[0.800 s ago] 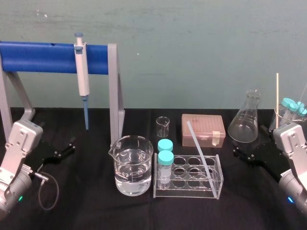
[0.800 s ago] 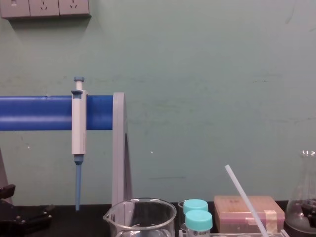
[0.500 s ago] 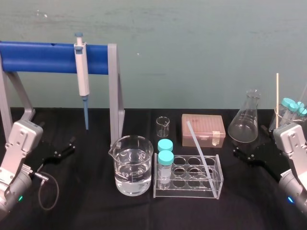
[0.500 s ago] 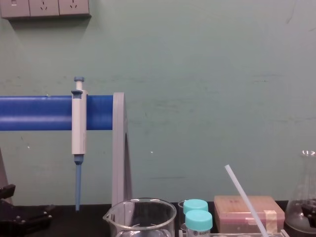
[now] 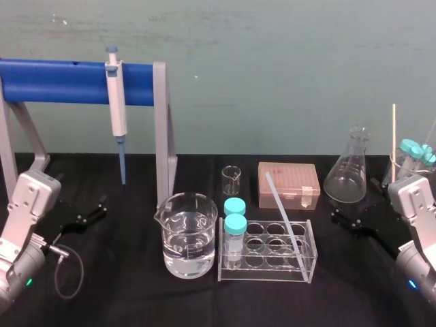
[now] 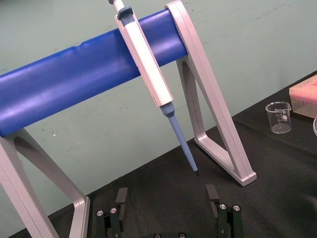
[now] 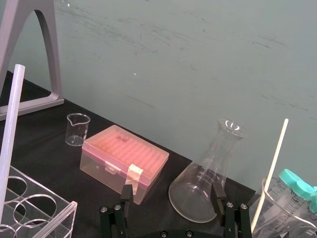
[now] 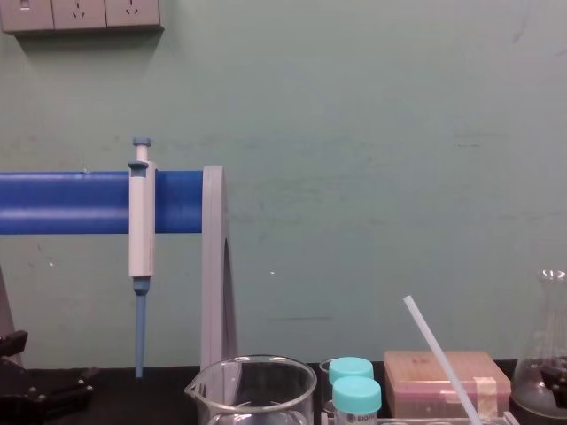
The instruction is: Pick up the stirring rod with one hand, then place it down.
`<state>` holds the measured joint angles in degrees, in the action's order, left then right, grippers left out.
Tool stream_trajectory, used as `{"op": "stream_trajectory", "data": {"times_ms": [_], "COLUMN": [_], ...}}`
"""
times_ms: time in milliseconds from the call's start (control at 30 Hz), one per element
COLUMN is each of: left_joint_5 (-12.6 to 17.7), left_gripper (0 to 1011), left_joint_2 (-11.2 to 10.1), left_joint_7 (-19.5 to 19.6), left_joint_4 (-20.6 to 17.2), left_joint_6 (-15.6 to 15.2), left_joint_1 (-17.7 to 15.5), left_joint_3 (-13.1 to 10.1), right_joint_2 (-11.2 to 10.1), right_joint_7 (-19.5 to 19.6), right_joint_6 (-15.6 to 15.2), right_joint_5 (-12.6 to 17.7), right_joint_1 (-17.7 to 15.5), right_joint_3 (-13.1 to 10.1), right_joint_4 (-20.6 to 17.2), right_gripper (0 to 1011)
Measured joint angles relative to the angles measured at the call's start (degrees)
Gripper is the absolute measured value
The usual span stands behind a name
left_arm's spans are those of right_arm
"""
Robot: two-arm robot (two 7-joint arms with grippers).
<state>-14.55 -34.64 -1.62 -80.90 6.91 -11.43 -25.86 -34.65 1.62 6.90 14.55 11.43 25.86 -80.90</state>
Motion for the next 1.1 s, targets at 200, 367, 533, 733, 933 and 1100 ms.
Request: {"op": "stream_trajectory", "data": {"times_ms": [200,367,533,733,933,1100], "left_joint_5": [0.0,0.0,0.0,0.0,0.0,0.0], "left_gripper": [1000,1000,1000,1000,1000,1000], "left_joint_2": [0.0,0.0,0.0,0.0,0.0,0.0], "left_joint_7": [0.0,0.0,0.0,0.0,0.0,0.0], "left_joint_4": [0.0,0.0,0.0,0.0,0.0,0.0], "left_joint_6": [0.0,0.0,0.0,0.0,0.0,0.0], "left_joint_1": [0.0,0.0,0.0,0.0,0.0,0.0], "left_joint_3": [0.0,0.0,0.0,0.0,0.0,0.0], "right_joint_2": [0.0,0.0,0.0,0.0,0.0,0.0], "right_joint_7": [0.0,0.0,0.0,0.0,0.0,-1.7], "right_joint_6": [0.0,0.0,0.0,0.0,0.0,0.1], "right_joint_5": [0.0,0.0,0.0,0.0,0.0,1.7], "right_joint_1": [0.0,0.0,0.0,0.0,0.0,-0.4], "right_joint_3": [0.0,0.0,0.0,0.0,0.0,-1.1], "right_joint_4": [0.0,0.0,0.0,0.0,0.0,-0.5], "right_gripper": [1002,1002,1002,1002,1002,1002]}}
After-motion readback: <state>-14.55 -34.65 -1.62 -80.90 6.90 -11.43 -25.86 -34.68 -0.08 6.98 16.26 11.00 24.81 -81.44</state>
